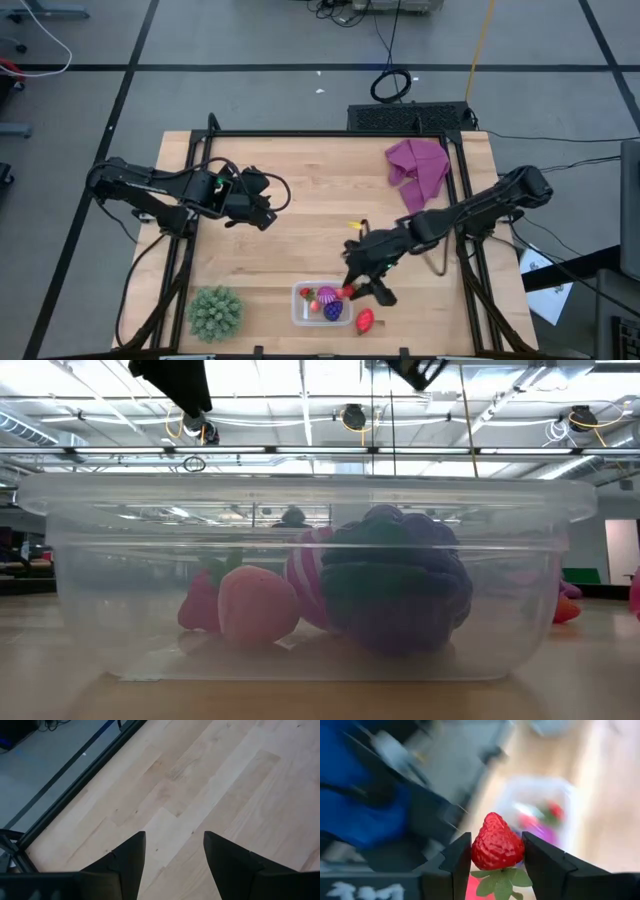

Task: Pick and placing Produce into tupperware
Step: Put the right strawberry into the transparent bin

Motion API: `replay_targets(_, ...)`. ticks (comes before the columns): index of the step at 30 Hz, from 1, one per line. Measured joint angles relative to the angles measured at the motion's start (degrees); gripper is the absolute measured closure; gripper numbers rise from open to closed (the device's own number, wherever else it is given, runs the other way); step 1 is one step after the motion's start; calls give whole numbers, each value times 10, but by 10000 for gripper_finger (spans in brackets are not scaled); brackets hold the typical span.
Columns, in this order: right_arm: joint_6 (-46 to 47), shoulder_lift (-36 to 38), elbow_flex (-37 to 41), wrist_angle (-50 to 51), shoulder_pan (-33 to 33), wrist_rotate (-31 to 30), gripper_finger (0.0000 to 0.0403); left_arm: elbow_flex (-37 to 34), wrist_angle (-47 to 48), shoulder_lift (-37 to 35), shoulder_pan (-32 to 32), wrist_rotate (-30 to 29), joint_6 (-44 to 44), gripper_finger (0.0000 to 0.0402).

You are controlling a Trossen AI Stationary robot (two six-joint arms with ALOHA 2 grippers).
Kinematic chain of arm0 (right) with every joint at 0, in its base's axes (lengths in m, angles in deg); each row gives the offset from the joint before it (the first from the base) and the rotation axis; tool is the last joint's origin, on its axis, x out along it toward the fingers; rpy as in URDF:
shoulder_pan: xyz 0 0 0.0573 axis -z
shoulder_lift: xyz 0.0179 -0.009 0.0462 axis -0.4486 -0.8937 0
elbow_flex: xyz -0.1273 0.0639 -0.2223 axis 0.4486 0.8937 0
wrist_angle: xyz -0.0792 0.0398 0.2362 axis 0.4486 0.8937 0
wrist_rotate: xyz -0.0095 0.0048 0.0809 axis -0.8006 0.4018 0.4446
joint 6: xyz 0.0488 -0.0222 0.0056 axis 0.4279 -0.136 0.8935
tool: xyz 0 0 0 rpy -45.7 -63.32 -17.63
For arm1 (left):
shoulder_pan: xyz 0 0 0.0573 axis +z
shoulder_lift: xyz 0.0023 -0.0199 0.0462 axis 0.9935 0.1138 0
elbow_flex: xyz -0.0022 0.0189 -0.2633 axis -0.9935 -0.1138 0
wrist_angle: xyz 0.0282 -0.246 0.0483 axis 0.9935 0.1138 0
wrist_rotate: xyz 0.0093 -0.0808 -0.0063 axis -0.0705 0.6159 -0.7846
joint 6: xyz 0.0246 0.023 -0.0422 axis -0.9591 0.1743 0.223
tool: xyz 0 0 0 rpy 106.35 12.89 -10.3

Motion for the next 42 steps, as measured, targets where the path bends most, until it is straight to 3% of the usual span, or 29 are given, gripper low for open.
replay_targets(2, -16, -30, -47, 87, 9, -32, 247, 0, 0, 0, 0, 2, -5, 195)
replay_targets(5, -13, -73, -95, 130, 19, -45, 247, 0, 0, 0, 0, 3, -11, 195)
replay_targets(18, 43, -200, -131, 134, 18, -10, 247, 0, 1, 0, 0, 6, -39, 195)
replay_targets(42, 61, -238, -119, 102, -2, 2, 247, 0, 0, 0, 0, 6, -40, 195)
